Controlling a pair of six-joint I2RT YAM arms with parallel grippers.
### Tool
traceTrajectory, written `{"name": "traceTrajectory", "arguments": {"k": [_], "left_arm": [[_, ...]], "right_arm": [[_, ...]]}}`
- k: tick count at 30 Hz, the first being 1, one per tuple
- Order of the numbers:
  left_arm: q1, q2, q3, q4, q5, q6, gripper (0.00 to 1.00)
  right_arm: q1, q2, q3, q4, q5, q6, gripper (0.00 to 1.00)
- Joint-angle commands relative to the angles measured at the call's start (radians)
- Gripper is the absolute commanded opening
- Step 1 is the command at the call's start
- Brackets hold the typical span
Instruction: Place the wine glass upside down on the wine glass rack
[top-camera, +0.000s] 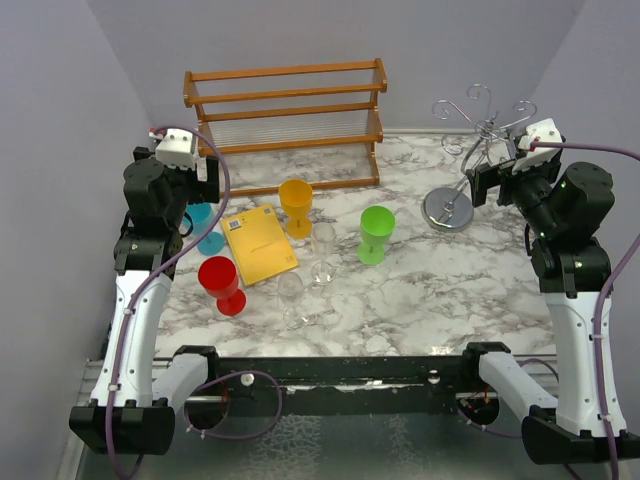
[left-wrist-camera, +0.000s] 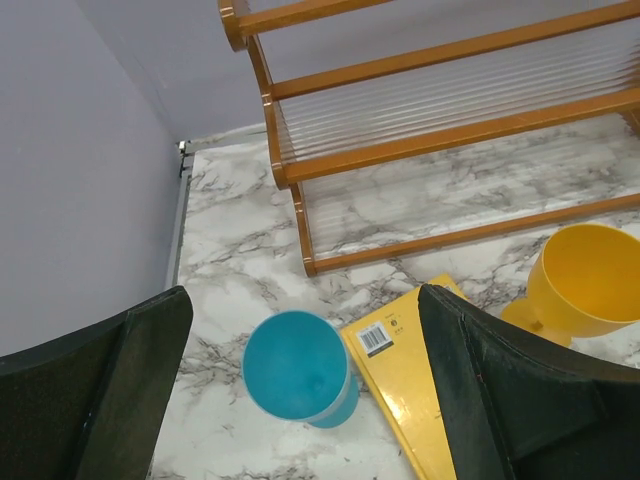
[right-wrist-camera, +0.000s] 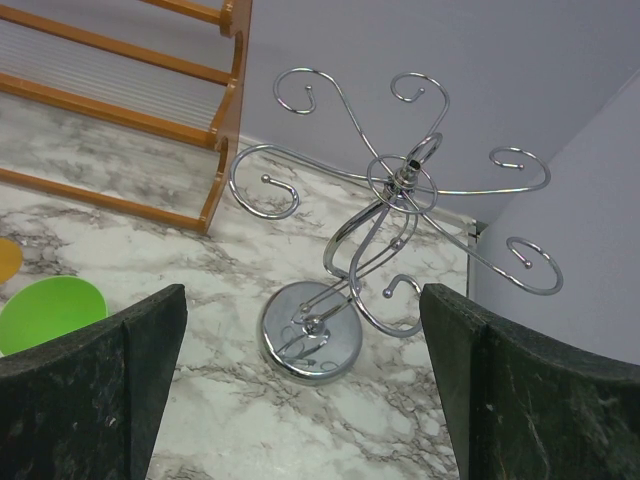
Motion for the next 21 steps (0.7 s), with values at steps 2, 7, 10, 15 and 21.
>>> {"name": "traceTrajectory", "arguments": {"k": [2,7,10,15,21], "left_arm": [[-0.003,-0.001,0.049,0.024,0.022,-0.008,0.99],[-0.003,0.001,0.053,0.024,0.031,-0.015,0.99],[-0.004,0.003,0.062,0.019,0.04,-0.016,0.99],[-0.003,0.005,0.078,-0.003,0.081,-0.013,0.99],[-0.003,0.017,0.084,-0.006,0.157,-0.013,0.99]], "right_arm": [[0.007,-0.009,0.001,0.014,0.031,-0.021,1.0],[0.007,-0.004,0.003,0.011,0.021,-0.026,1.0],[0.007,0.005,0.015,0.011,0.03,-0.034,1.0],[0.007,0.036,0.043,0.033,0.041,-0.044,1.0],[0.007,0.112,0.079,0.097,0.056,-0.035,1.0]]}}
